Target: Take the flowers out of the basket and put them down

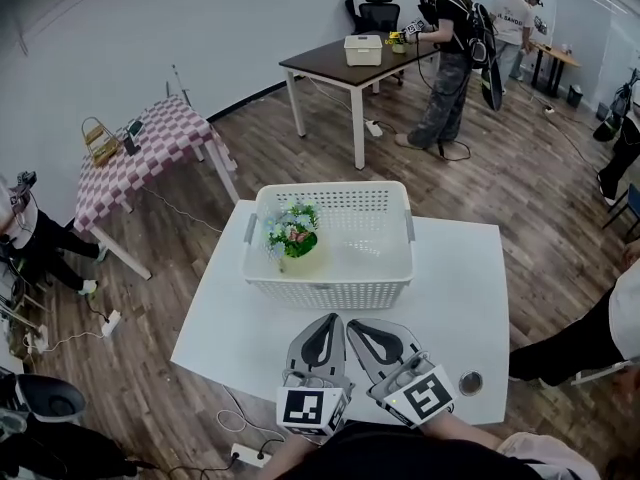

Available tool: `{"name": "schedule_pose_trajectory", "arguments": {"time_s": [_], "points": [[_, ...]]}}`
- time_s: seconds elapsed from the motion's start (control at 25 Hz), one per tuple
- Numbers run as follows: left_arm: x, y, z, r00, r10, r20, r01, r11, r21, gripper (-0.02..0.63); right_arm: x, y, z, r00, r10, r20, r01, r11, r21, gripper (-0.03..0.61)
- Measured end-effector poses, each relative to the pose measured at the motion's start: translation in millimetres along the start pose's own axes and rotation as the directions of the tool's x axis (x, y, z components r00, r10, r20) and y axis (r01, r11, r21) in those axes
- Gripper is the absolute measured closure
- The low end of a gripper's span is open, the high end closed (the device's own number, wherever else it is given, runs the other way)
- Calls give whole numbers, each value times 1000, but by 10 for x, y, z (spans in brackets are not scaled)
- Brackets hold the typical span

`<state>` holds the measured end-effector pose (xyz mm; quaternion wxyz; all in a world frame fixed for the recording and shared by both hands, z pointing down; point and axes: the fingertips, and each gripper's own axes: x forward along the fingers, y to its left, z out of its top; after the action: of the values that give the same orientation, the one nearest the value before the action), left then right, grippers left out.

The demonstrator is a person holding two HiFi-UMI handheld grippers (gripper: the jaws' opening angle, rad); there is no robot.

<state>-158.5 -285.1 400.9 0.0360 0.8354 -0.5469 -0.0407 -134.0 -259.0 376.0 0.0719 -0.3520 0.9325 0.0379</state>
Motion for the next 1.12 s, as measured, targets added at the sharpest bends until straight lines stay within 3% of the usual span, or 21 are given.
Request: {"name": "schedule_pose_trajectory", "arguments": {"time_s": [0.36,0.6,0.8,1.0,1.12], "points": [[45,6,-63,999,-27,-25,28,1000,11,614,61,-30,-38,1000,4,-3,-4,1000,2,558],[18,65,-17,1000,-10,-6,9,1000,-12,614,138,-31,273,999,32,38,-31,999,-28,558],[-20,99,-21,1000,-12,-21,12,1000,0,614,291,-97,564,996,83,35,-79,990,-121,558],[-89,203,-43,1000,11,-19,-11,1000,-2,614,521,-145,738,985,170,-24,-170,950,-262,558],[-147,284,-48,999,33,-26,-33,999,-4,614,688,-222,772,971,219,-99,-240,893,-380,560]]}}
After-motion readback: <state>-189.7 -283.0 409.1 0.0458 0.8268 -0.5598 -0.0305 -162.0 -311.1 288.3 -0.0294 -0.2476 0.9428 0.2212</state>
